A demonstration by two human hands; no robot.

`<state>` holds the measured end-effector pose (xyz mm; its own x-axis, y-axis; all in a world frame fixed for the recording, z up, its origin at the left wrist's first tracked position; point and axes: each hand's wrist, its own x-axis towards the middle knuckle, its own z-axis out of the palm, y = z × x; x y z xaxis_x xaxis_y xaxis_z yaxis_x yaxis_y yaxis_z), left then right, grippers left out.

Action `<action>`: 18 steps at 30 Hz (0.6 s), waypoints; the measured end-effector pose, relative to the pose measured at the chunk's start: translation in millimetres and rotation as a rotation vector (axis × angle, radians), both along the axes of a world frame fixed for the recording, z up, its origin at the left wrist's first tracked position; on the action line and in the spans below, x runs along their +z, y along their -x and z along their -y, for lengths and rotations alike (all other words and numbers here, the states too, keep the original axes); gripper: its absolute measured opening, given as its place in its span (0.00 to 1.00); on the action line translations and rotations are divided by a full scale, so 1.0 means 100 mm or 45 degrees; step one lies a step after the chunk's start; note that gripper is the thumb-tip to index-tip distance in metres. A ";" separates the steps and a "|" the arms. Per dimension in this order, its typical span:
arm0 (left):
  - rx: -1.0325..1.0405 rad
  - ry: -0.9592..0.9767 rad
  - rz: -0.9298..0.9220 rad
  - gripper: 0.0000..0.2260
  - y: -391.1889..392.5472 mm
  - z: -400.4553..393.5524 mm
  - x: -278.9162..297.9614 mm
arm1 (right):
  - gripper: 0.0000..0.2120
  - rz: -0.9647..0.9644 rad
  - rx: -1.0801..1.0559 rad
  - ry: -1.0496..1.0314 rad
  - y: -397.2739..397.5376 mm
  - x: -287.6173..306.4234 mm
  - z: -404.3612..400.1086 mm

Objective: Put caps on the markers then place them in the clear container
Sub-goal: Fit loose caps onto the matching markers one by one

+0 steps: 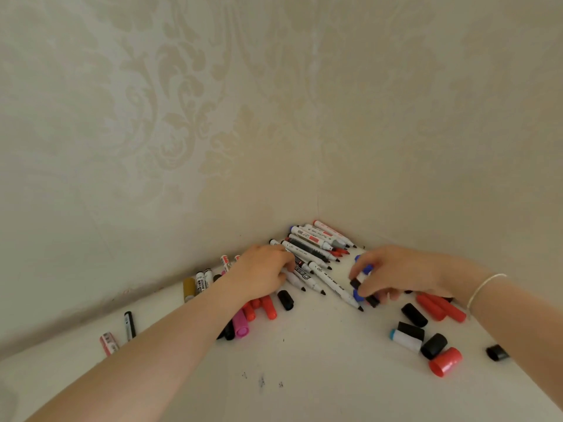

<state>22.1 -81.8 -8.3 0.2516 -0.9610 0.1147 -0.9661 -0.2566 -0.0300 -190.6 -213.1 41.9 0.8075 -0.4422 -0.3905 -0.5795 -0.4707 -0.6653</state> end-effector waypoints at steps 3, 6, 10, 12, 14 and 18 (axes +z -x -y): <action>0.007 -0.011 -0.008 0.11 -0.01 0.01 0.01 | 0.11 0.270 -0.083 -0.486 0.06 0.02 0.03; 0.011 -0.025 -0.035 0.12 -0.01 0.01 0.00 | 0.11 0.382 -0.068 -0.730 0.09 0.00 0.04; -0.015 -0.065 -0.016 0.15 0.01 0.01 -0.01 | 0.11 0.432 -0.052 -0.762 0.12 -0.02 0.08; -0.024 -0.074 -0.023 0.16 0.01 0.00 -0.01 | 0.12 0.416 -0.058 -0.717 0.13 -0.03 0.12; -0.039 -0.063 -0.039 0.16 0.00 0.00 -0.01 | 0.11 0.357 -0.060 -0.641 0.13 -0.05 0.15; -0.016 -0.055 -0.127 0.14 0.01 0.00 0.00 | 0.09 0.139 -0.035 -0.363 0.15 -0.08 0.15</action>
<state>21.0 -81.4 -8.3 0.2477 -0.9677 0.0479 -0.9679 -0.2450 0.0557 -205.8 -228.2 34.2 0.8407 -0.3496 -0.4135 -0.5071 -0.2407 -0.8276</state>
